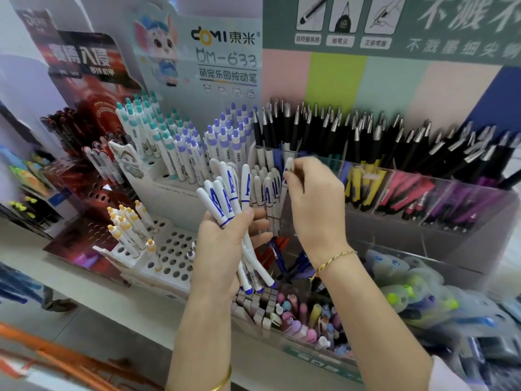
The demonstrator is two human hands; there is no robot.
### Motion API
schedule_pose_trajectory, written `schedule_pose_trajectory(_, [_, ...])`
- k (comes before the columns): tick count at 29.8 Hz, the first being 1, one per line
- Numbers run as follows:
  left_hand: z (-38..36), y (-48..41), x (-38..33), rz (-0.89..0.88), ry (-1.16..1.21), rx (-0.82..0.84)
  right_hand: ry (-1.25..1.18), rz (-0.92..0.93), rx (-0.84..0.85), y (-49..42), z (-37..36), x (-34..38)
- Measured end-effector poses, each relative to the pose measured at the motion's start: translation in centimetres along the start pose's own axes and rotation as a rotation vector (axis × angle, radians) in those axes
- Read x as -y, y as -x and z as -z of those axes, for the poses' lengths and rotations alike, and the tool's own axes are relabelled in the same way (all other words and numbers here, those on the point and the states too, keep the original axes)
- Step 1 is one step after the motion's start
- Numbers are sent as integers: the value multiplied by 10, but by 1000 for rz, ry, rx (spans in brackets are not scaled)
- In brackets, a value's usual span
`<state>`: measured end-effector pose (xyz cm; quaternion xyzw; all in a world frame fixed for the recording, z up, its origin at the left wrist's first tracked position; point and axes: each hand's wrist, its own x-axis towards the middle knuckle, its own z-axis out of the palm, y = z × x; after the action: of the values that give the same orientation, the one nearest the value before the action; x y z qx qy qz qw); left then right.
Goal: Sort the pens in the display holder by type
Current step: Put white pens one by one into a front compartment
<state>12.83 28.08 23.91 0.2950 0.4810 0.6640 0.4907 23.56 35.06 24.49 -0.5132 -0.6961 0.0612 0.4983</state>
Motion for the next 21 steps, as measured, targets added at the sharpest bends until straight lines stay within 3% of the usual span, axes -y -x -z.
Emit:
schedule_pose_trajectory(7, [4,2,2,8,-64,99,211,-154,190,2,-2,0])
schedule_pose_trajectory(12, [4,1,2,35,-68,125,7,-112,94,6,12,11])
schedule_pose_trajectory(16, [0,3,2,29,-80,156,-316,-167,286,4,19,20])
schedule_pose_trajectory(18, [-2,4,1,44,-57,152,-322,-164,353,2,19,19])
schedule_pose_trajectory(21, [3,0,5,32,-114,62,-363,-155,193,0,20,17])
